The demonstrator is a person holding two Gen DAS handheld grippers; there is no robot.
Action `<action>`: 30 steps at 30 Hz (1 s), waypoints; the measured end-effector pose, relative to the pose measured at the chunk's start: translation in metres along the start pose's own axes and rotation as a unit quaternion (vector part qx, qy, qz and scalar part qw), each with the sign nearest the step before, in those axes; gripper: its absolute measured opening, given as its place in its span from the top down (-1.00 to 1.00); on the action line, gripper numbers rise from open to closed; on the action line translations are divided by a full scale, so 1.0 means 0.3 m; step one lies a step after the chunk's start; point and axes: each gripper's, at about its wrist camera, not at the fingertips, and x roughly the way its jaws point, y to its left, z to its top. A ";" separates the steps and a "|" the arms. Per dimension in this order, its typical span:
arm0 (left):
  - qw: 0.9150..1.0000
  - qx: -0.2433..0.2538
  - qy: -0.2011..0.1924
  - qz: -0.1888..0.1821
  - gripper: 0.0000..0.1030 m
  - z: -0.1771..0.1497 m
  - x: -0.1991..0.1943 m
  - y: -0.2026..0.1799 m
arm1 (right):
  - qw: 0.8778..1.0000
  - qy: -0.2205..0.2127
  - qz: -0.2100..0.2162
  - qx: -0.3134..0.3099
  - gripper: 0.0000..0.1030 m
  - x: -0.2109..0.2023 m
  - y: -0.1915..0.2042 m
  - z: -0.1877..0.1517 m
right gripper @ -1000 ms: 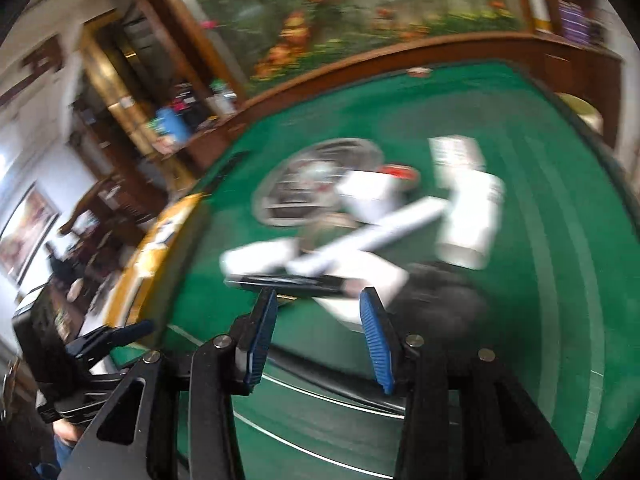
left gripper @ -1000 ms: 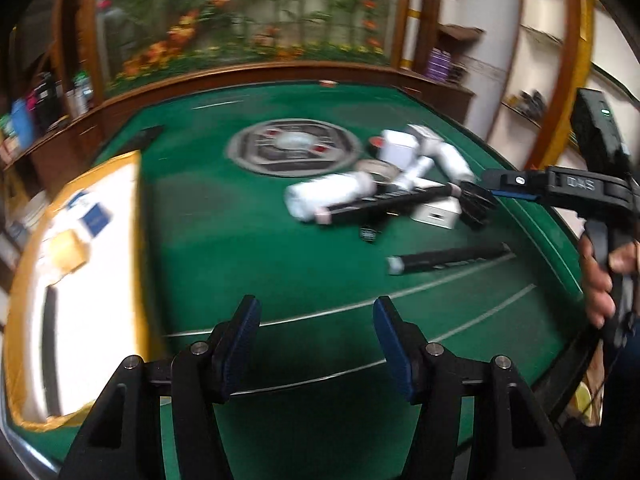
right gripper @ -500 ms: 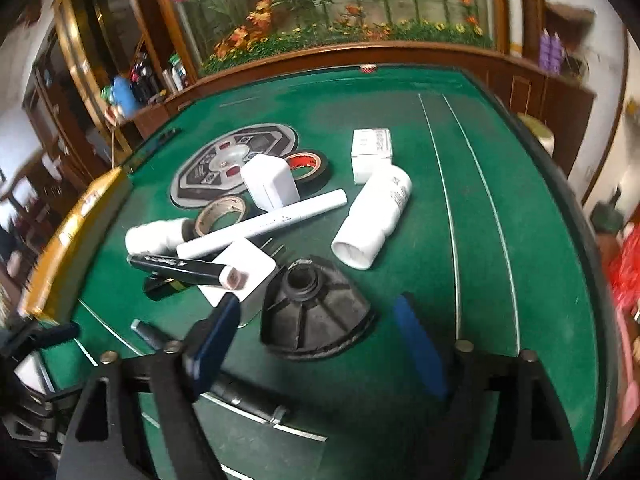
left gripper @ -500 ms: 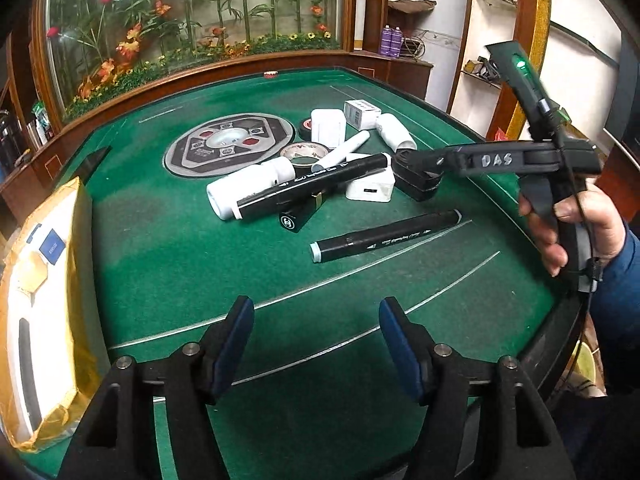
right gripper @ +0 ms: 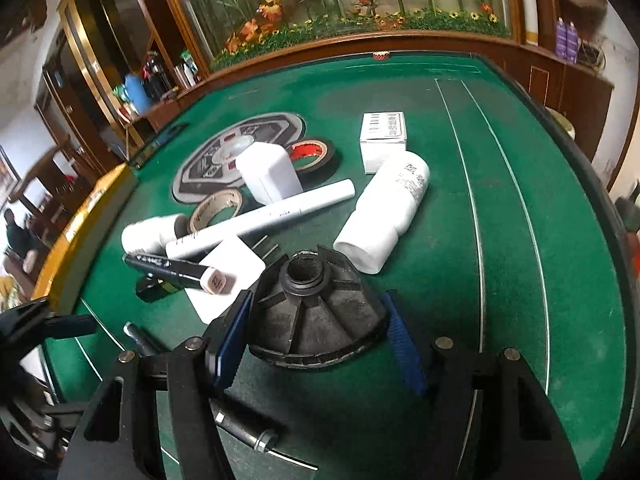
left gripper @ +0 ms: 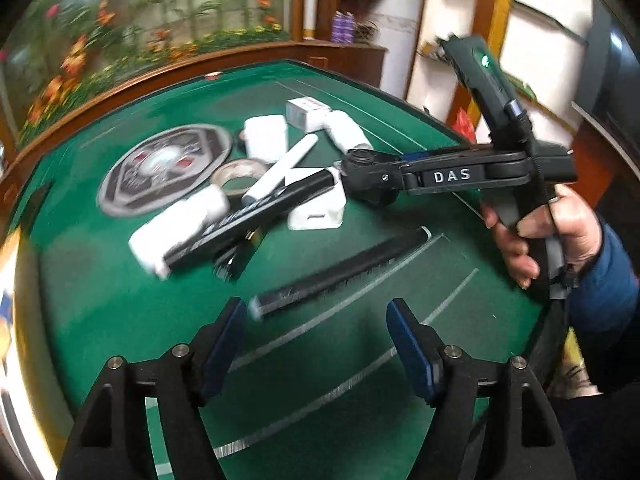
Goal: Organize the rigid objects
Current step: 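Move both tools back over the remaining items on the table, then grasp a black marker with the left tool while the right grasps the black ribbed plastic part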
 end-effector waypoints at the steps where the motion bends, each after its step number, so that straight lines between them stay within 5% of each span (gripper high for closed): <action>1: 1.000 0.012 0.006 -0.001 -0.47 0.016 0.020 -0.007 | 1.000 -0.001 0.003 0.002 -0.24 -0.002 -0.003 -0.002; 6: 0.997 0.060 0.047 -0.013 -0.37 0.066 0.128 -0.047 | 1.000 -0.002 0.006 0.002 -0.24 -0.011 -0.004 -0.003; 7: 0.996 0.068 0.050 -0.018 -0.27 0.069 0.141 -0.057 | 1.000 -0.002 0.007 0.003 -0.24 -0.010 -0.004 -0.003; 9: 0.996 0.061 0.051 -0.032 0.31 0.071 0.133 -0.061 | 1.000 -0.002 0.008 0.004 -0.24 -0.011 -0.002 -0.003; 10: 0.996 0.061 0.054 -0.033 0.45 0.069 0.128 -0.066 | 1.000 -0.002 0.007 0.003 -0.24 -0.012 0.001 -0.004; 14: 0.996 0.054 0.064 -0.025 0.73 0.027 0.086 -0.101 | 1.000 -0.002 0.005 0.001 -0.24 -0.016 0.000 0.000; 20: 0.996 0.042 0.072 -0.012 0.69 0.007 0.072 -0.138 | 1.000 0.000 -0.016 -0.023 -0.24 -0.007 0.026 -0.004; 23: 0.996 0.048 0.064 0.034 0.02 0.023 0.086 -0.148 | 0.999 0.002 -0.024 -0.033 -0.24 0.000 0.039 -0.003; 25: 0.997 0.037 0.057 0.022 0.18 0.018 0.086 -0.145 | 0.999 0.002 -0.021 -0.031 -0.24 -0.002 0.035 -0.004; 26: 0.998 0.027 0.059 0.001 0.63 0.016 0.085 -0.142 | 0.999 0.001 -0.021 -0.031 -0.24 -0.003 0.033 -0.005; 30: 0.999 -0.001 0.052 -0.007 0.73 0.006 0.076 -0.114 | 1.000 -0.001 -0.011 -0.021 -0.23 -0.011 0.023 -0.007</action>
